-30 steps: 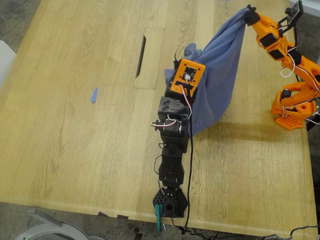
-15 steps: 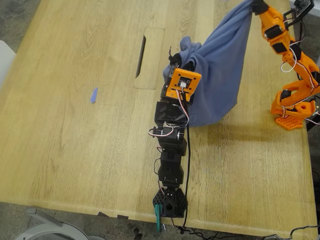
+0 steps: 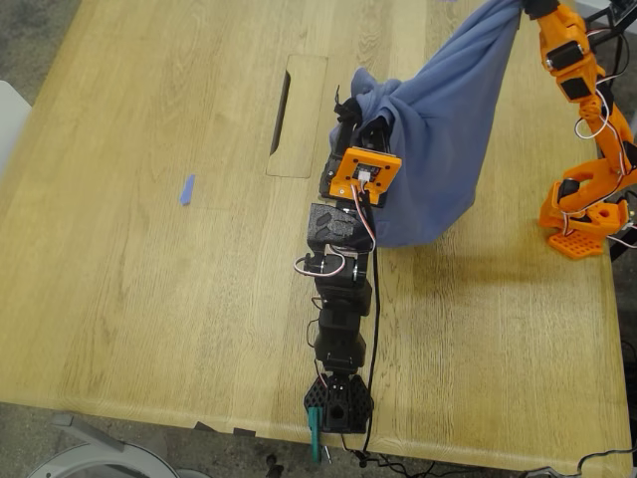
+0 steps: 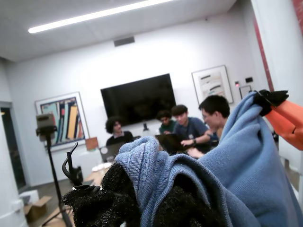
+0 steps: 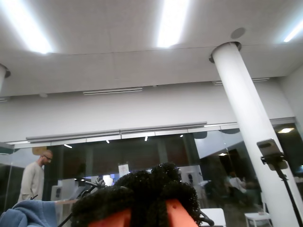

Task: Fold a T-shirt

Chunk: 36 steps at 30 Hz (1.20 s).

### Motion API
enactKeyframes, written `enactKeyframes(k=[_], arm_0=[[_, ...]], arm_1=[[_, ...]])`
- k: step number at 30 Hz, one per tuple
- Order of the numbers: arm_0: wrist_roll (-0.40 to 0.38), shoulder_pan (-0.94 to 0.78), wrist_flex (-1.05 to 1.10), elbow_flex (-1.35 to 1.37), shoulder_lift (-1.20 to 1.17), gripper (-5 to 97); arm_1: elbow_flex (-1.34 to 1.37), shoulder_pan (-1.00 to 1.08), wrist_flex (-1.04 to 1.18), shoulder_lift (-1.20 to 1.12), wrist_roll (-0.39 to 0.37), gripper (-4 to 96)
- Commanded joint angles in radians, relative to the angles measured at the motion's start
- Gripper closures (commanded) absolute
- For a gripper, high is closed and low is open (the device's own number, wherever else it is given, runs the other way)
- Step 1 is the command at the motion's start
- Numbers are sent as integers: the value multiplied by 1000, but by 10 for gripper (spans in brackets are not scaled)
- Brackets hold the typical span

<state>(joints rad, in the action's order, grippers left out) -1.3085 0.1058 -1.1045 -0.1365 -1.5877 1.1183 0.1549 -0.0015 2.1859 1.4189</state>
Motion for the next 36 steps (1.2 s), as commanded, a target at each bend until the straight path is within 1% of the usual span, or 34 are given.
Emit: enactKeyframes(k=[1, 10, 16, 24, 32, 36], arm_0=[[-2, 17, 95, -11, -153, 919], [18, 98, 117, -11, -189, 919], [18, 141, 187, -6, -189, 919], [-14, 241, 235, -5, -184, 919], [-32, 407, 235, 25, -176, 919], [-41, 537, 225, 26, -147, 919]], arm_1=[[-104, -14, 23, 5, 8, 913], [-293, -67, 233, -3, -14, 913], [-334, -55, 210, -8, -9, 913], [-394, -110, 262, -11, -15, 913], [-420, -216, 328, -12, -14, 913], [-399, -308, 345, -11, 2, 913]])
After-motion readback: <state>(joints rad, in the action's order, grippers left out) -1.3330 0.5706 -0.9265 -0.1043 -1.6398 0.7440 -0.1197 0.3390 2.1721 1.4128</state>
